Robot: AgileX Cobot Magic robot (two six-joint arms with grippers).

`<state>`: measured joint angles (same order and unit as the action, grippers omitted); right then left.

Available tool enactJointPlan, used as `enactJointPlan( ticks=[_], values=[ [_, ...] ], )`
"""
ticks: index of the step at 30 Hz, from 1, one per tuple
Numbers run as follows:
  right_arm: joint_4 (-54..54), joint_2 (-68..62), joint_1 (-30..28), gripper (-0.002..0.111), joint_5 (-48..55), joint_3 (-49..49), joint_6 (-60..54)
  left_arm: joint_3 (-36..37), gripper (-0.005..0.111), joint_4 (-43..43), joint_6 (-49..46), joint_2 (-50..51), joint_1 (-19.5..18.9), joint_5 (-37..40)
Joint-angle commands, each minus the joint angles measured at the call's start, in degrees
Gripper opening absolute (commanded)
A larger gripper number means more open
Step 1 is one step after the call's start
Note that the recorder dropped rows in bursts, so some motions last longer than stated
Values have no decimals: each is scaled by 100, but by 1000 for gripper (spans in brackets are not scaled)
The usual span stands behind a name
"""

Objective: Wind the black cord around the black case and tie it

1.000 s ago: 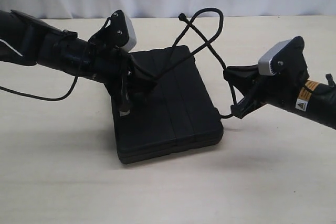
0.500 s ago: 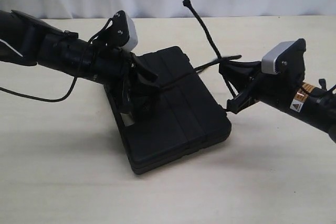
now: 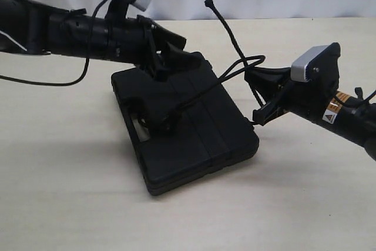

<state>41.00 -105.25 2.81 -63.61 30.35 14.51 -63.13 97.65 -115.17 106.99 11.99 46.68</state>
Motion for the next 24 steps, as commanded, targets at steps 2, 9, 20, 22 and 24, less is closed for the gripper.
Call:
enactJointPlan(
  ticks=[2,9,20,22,24],
  values=[
    [-7,-10,4,4,-64,20,-38,-665,63,229,1160,258,70,-142],
    [-7,-10,4,4,-64,20,-38,-1648,63,229,2380,1044,70,317],
    [-5,-10,4,4,-64,20,-25,-2099,52,229,2371,1539,222,662],
    [-5,-10,4,4,-64,20,-25,-2099,40,229,2371,1539,232,662],
    [-5,-10,4,4,-64,20,-23,-2099,25,229,2371,1539,232,662]
  ],
)
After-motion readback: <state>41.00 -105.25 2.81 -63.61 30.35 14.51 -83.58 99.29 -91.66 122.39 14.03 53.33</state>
